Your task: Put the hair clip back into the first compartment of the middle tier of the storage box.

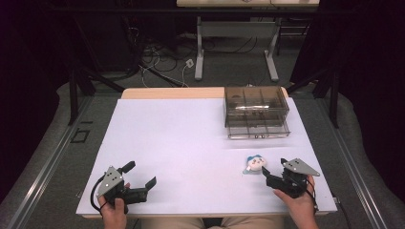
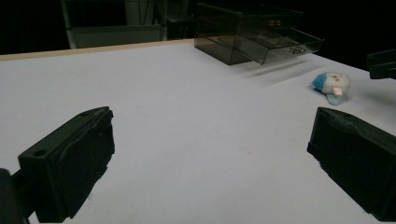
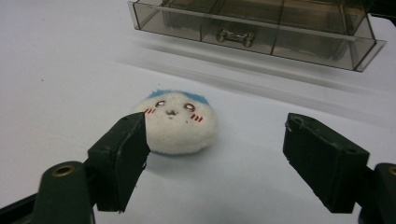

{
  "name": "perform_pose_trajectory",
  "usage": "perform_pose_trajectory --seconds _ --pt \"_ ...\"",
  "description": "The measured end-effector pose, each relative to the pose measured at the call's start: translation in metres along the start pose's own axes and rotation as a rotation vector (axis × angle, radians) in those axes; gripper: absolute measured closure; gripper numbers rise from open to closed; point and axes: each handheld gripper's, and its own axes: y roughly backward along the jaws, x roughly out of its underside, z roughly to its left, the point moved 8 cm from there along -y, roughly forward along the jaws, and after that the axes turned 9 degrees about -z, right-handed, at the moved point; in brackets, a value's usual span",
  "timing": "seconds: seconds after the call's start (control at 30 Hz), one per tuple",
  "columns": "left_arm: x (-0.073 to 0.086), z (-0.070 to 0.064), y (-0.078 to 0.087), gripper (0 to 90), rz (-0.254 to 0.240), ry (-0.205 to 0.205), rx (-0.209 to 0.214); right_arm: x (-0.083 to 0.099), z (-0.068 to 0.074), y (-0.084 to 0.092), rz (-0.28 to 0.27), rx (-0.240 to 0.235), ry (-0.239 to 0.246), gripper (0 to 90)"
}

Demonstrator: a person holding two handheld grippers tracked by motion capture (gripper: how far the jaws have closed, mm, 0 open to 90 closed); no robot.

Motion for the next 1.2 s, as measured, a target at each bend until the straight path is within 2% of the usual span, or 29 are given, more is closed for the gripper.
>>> perform_pose_trajectory --seconds 0.13,0.3,0.5,0.53,0.7,0.73,0.8,1.2 --pt "0.001 0.0 -0.002 0.4 0.001 0.002 0.001 -0.004 0.009 -0.011 0.024 -0.025 0.021 21.6" --pt "0.001 -0.001 -0.002 0.5 0.007 0.002 0.012 -0.007 0.016 -0.022 0.048 -0.033 0.039 20.0" --pt "0.002 -0.001 -0.003 0.4 0.012 -0.003 0.015 -0.01 0.018 -0.031 0.067 -0.033 0.03 15.8" --pt "0.002 -0.001 -0.003 0.5 0.013 -0.004 0.016 -0.011 0.02 -0.034 0.078 -0.035 0.015 15.8" --pt "0.002 -0.001 -0.003 0.4 0.017 -0.003 0.019 -0.011 0.022 -0.04 0.095 -0.04 0.01 15.8" --pt "0.002 -0.001 -0.003 0.5 0.017 -0.003 0.019 -0.011 0.021 -0.042 0.096 -0.043 0.023 15.8" --pt "0.002 -0.001 -0.002 0.4 0.018 -0.006 0.017 -0.009 0.023 -0.045 0.119 -0.049 0.001 15.8" --pt "0.003 -0.001 -0.002 0.4 0.018 0.003 0.017 0.0 0.024 -0.053 0.179 -0.049 -0.01 16.5"
